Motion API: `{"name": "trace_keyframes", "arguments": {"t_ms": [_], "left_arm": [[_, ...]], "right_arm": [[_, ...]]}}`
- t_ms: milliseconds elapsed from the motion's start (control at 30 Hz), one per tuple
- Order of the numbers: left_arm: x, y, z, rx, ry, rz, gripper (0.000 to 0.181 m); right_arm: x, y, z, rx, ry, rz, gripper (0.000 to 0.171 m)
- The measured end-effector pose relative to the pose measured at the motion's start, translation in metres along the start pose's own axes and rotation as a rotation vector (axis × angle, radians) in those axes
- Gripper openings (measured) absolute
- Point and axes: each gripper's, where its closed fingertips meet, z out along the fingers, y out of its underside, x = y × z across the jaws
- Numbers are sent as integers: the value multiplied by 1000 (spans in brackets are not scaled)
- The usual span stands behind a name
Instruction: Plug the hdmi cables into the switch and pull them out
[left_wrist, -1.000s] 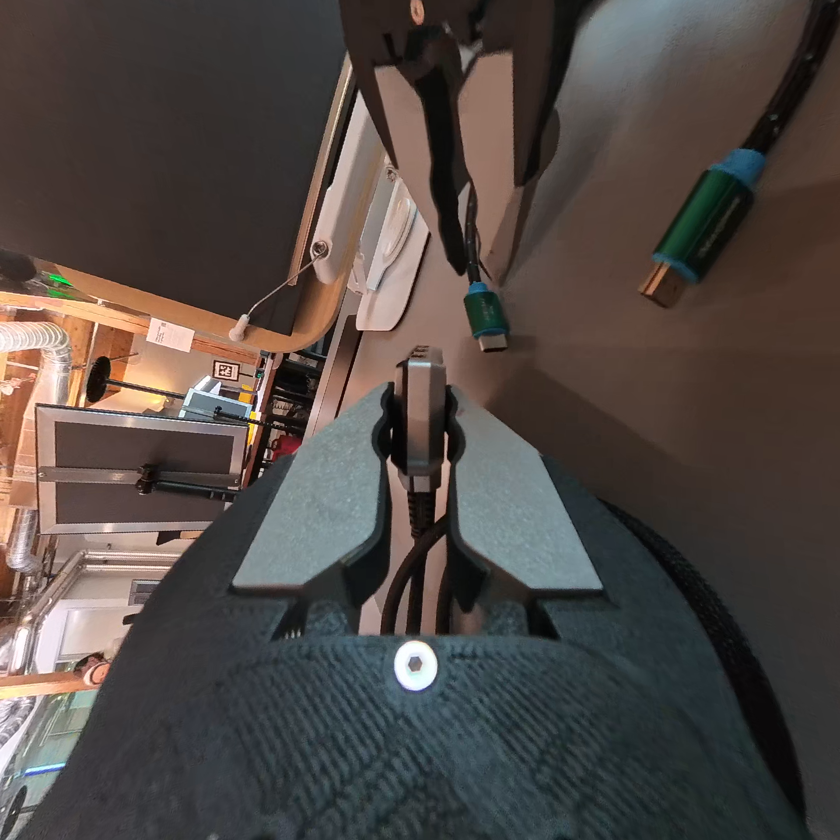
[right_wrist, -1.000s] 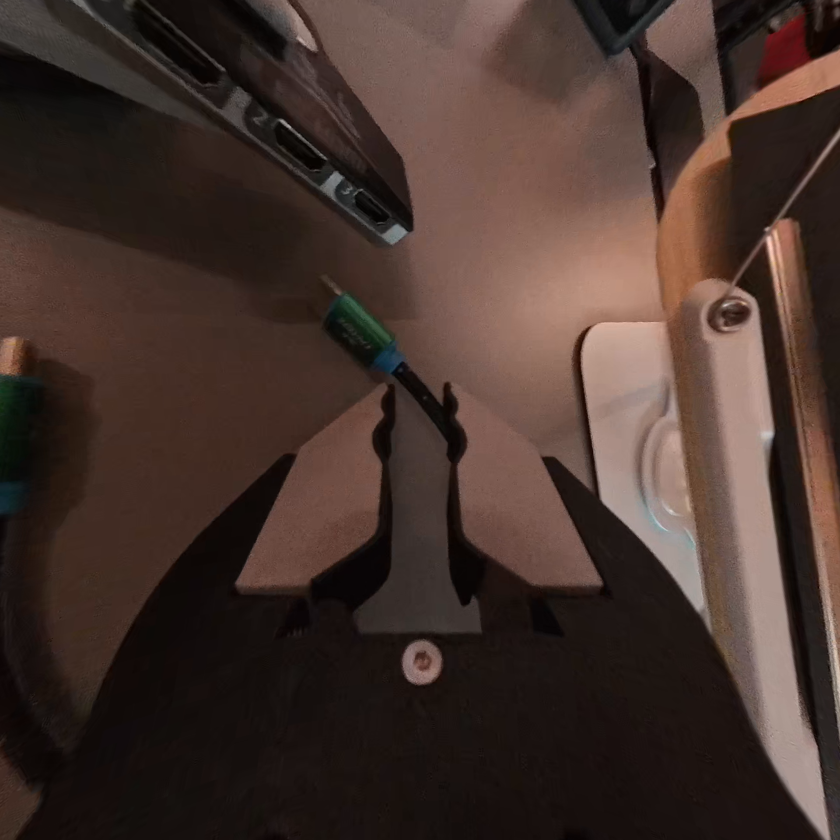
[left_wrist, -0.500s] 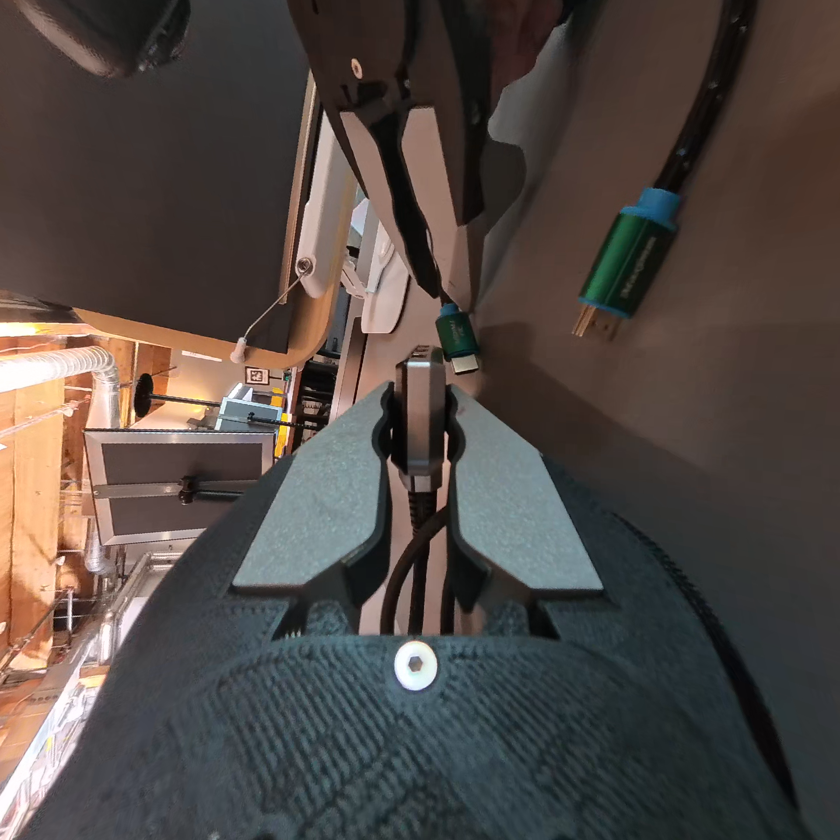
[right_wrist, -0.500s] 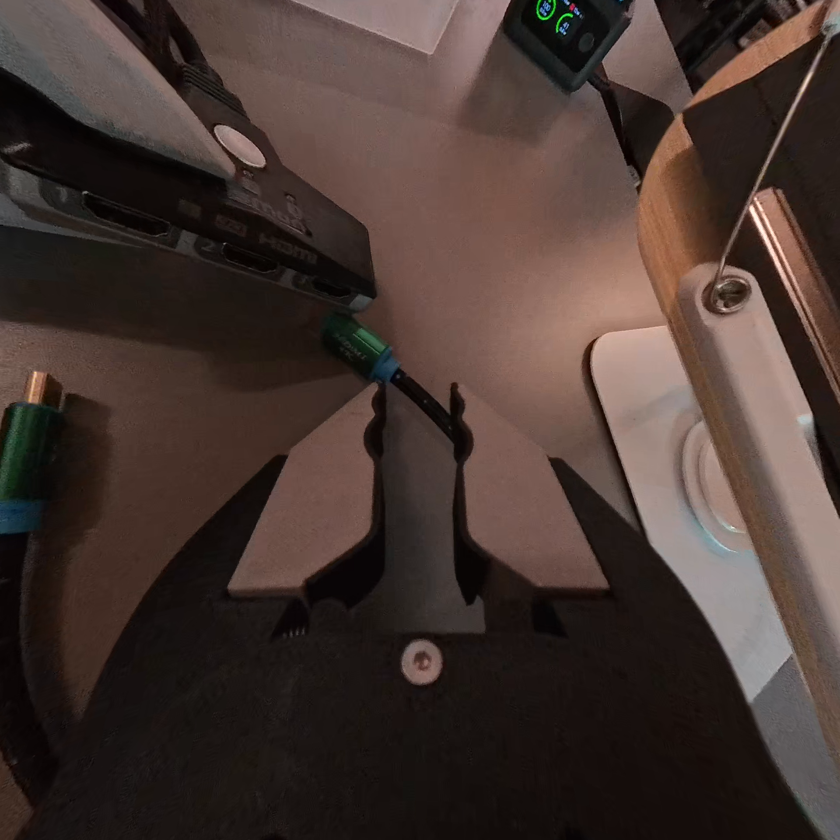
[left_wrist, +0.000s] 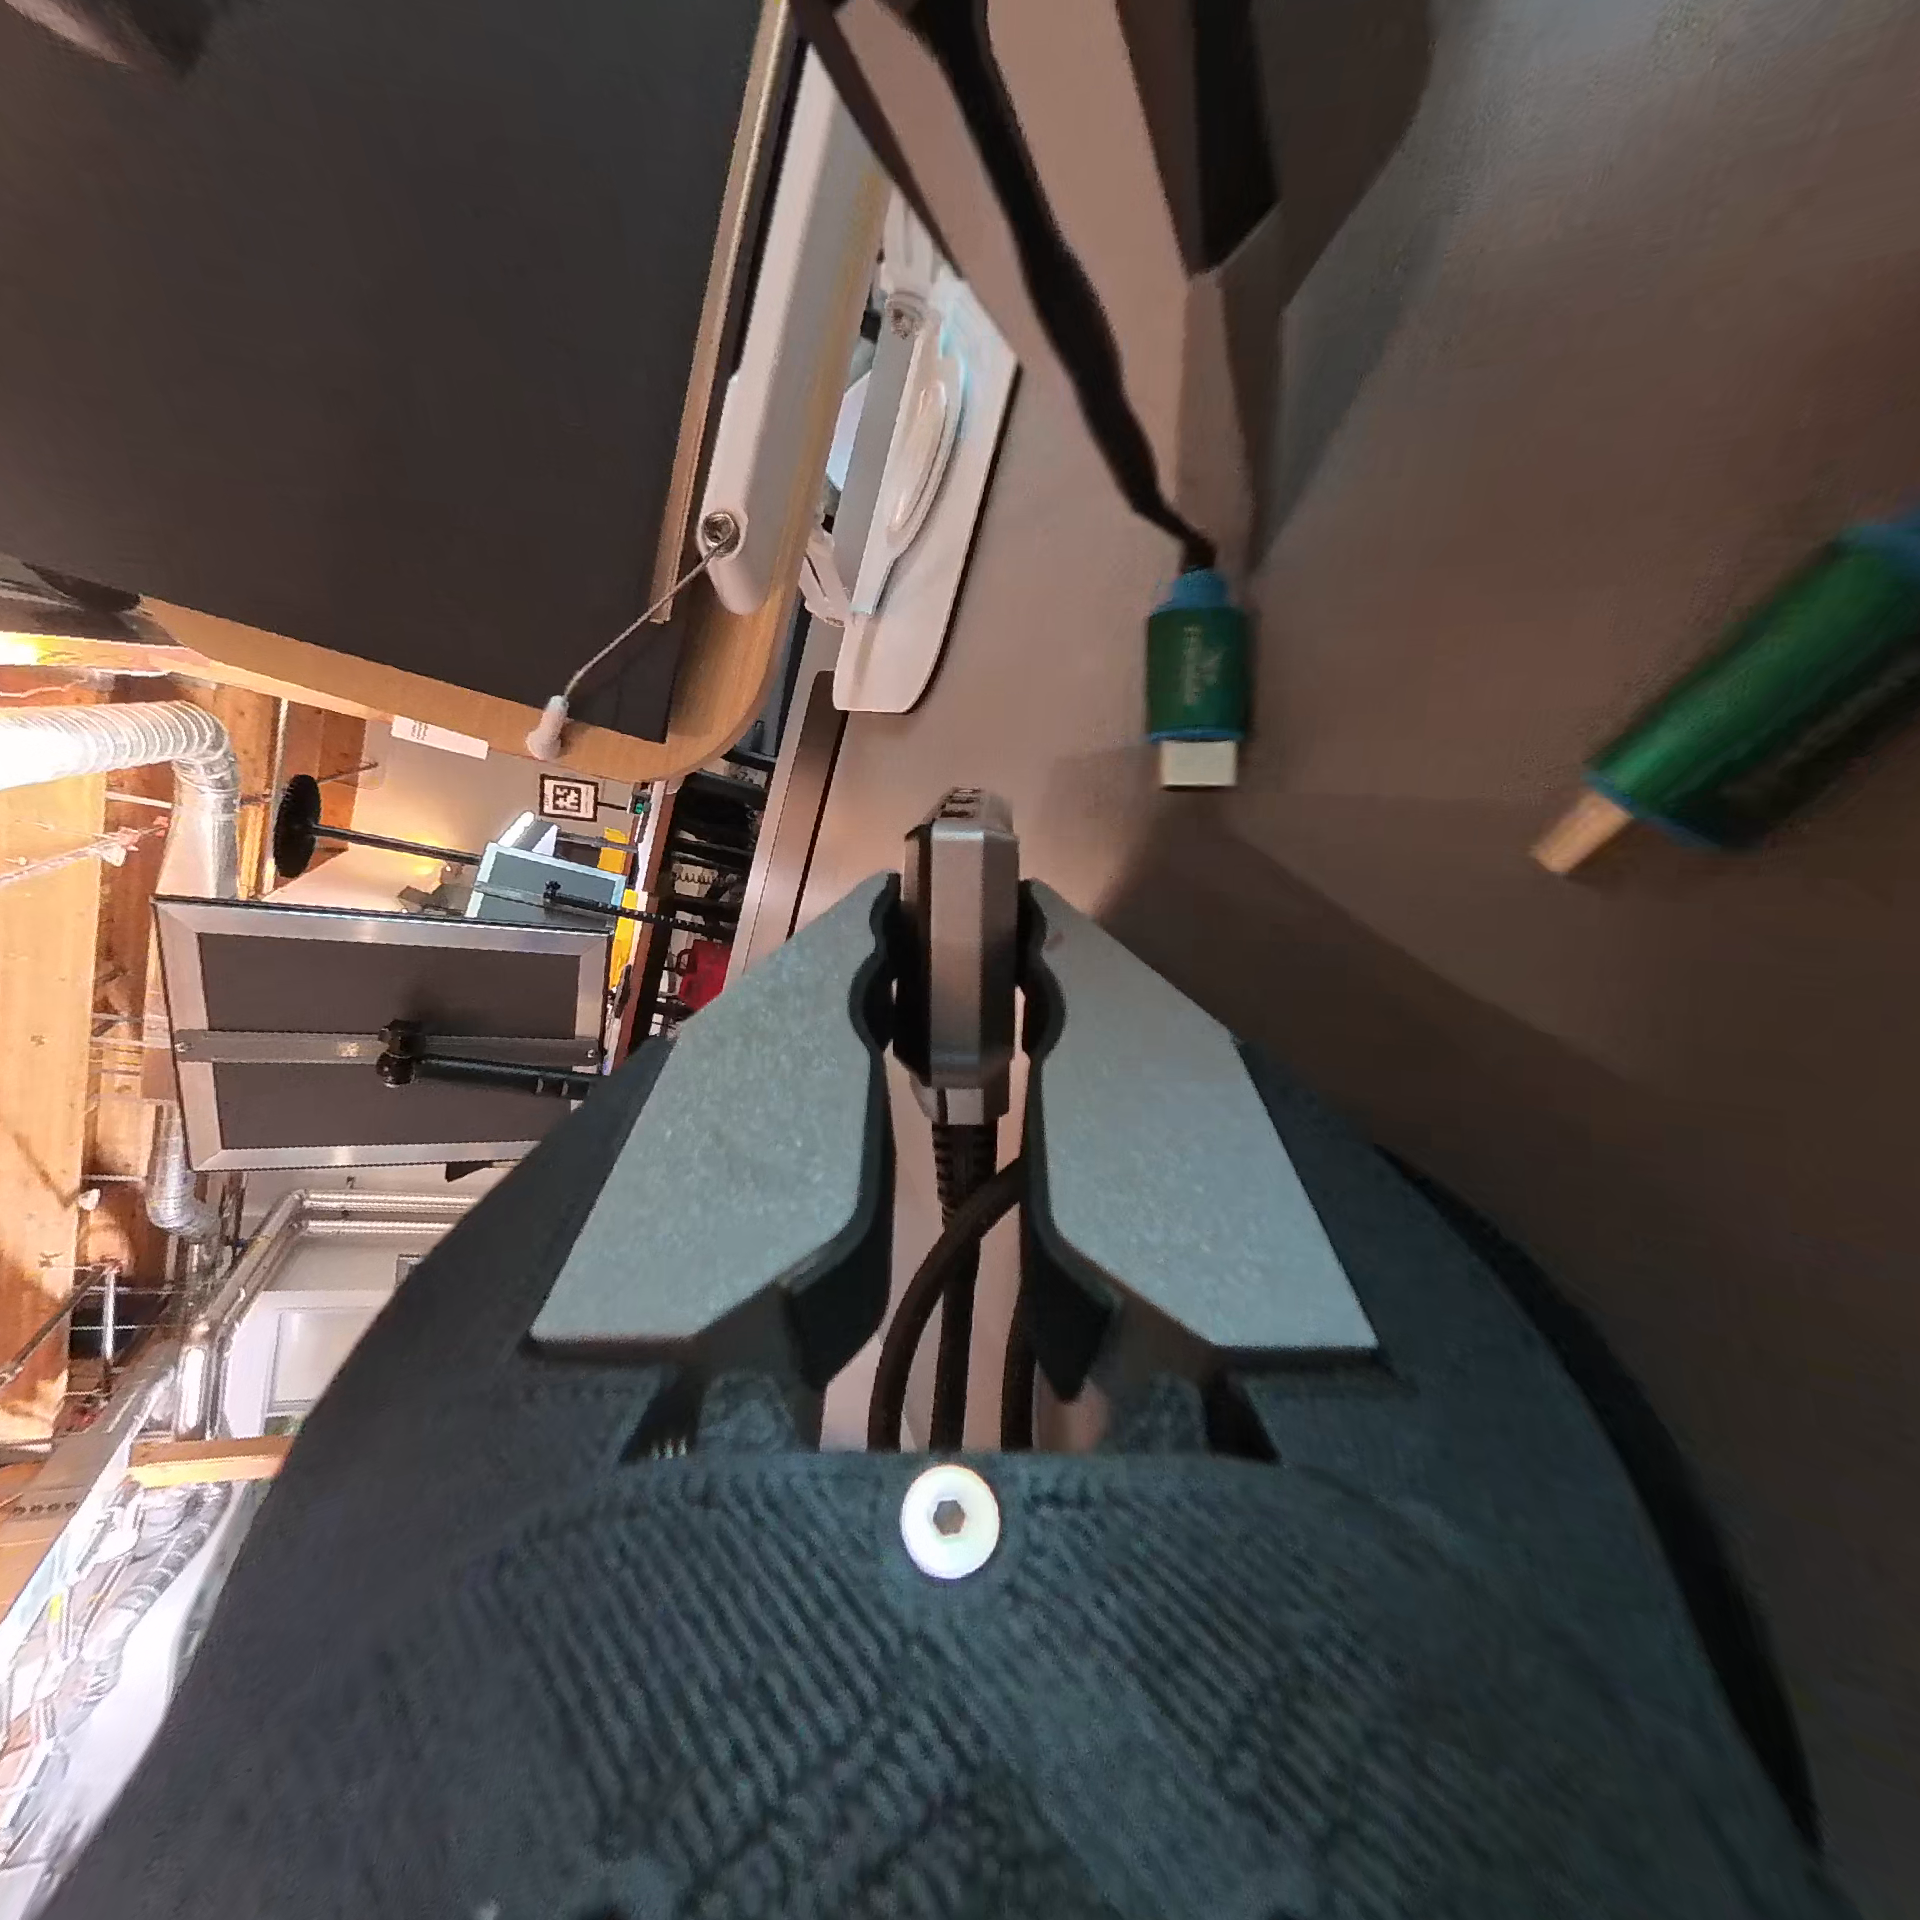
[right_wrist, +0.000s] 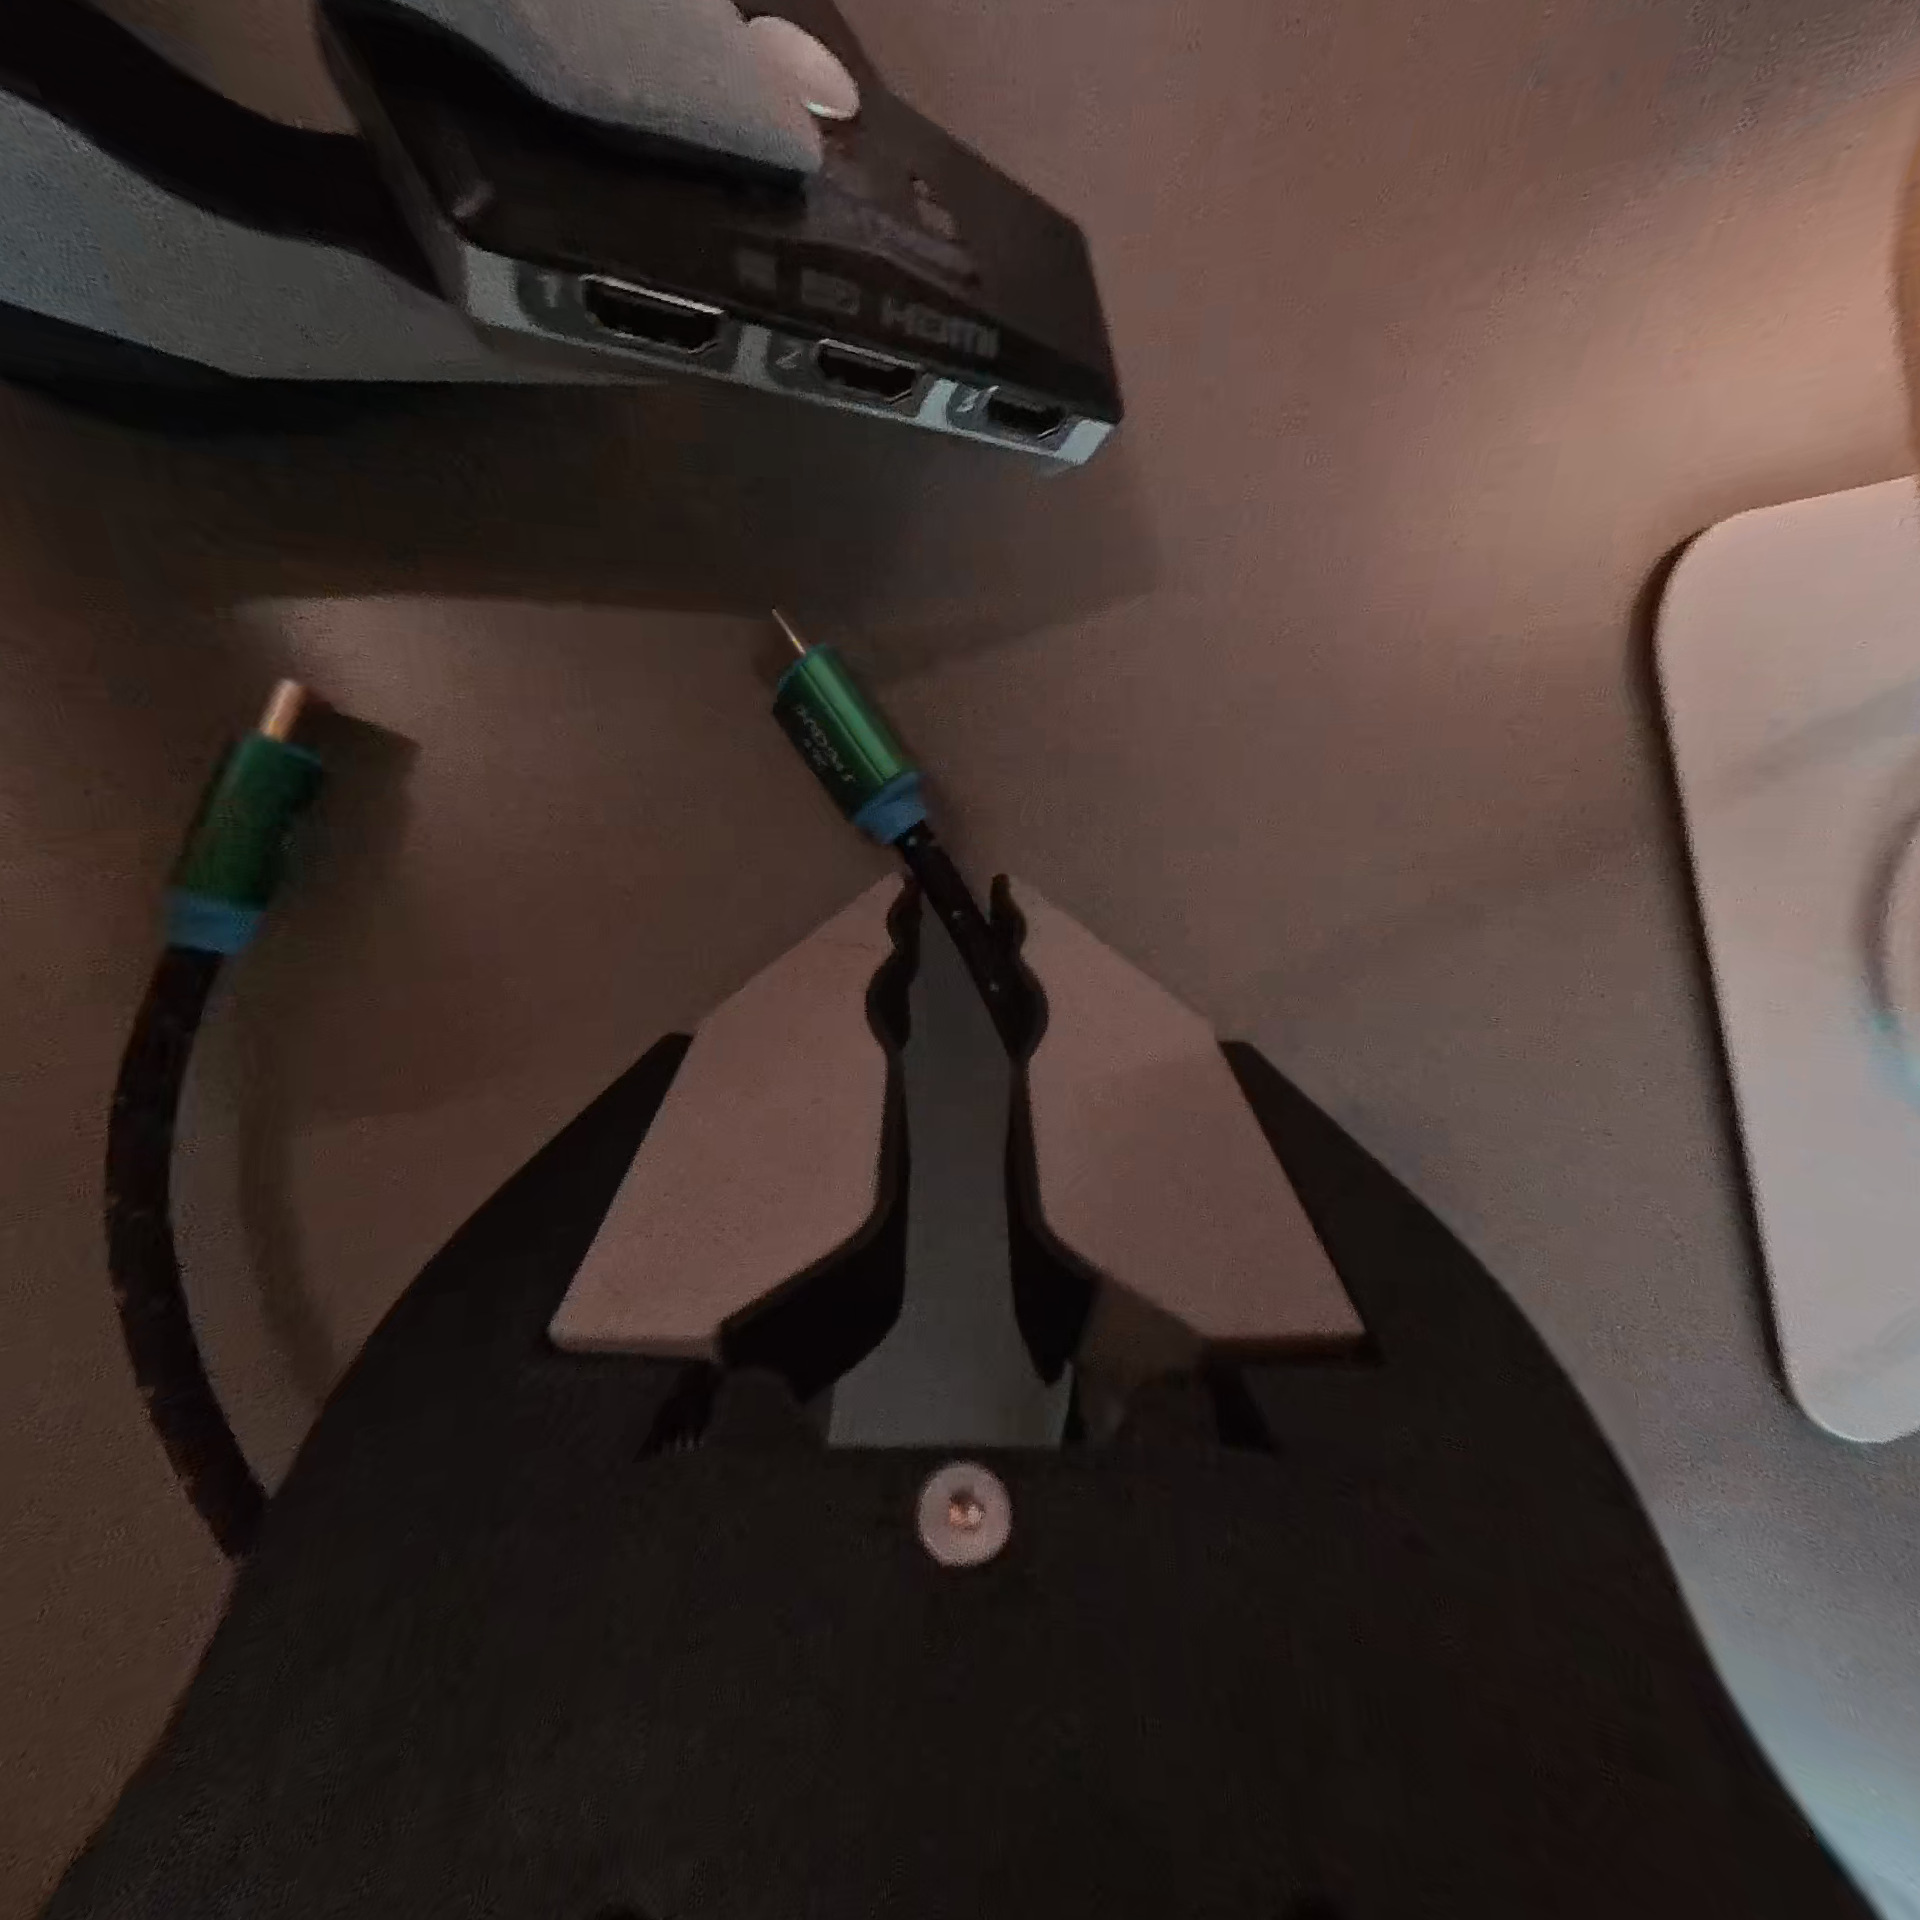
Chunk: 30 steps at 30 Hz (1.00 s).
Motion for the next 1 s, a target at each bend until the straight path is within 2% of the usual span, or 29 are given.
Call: {"name": "trace_keyframes", "arguments": {"t_ms": [100, 200, 400, 500, 533, 600, 767, 833, 900, 1000], "left_arm": [[0, -1, -1, 8, -2, -1, 18], [-1, -3, -3, 20, -4, 0, 18], [-3, -1, -4, 26, -8, -15, 18], [-5, -1, -5, 34, -8, -32, 18], [-5, -2, -5, 36, -8, -36, 18], [-5, -2, -5, 40, -7, -40, 18], [-4, -3, -5, 46, 1, -35, 18], [-2, -4, -5, 47, 6, -31, 18], [-2, -5, -5, 51, 7, -24, 18], [-1, -6, -5, 54, 5, -13, 18]], "right_arm": [[-24, 8, -9, -46, -156, 79, 7], [-31, 7, -14, -15, -204, 119, 6], [-31, -6, -14, 130, -48, -138, 20], [-22, -6, -12, 124, 126, -309, 21], [-19, -8, -11, 123, 175, -349, 26], [-20, -12, -9, 142, 207, -401, 28], [-36, -18, -8, 176, 150, -445, 27], [-35, -20, -6, 183, 158, -440, 24], [-33, -21, -2, 181, 159, -419, 14], [-23, -25, 3, 185, 206, -354, 13]]}}
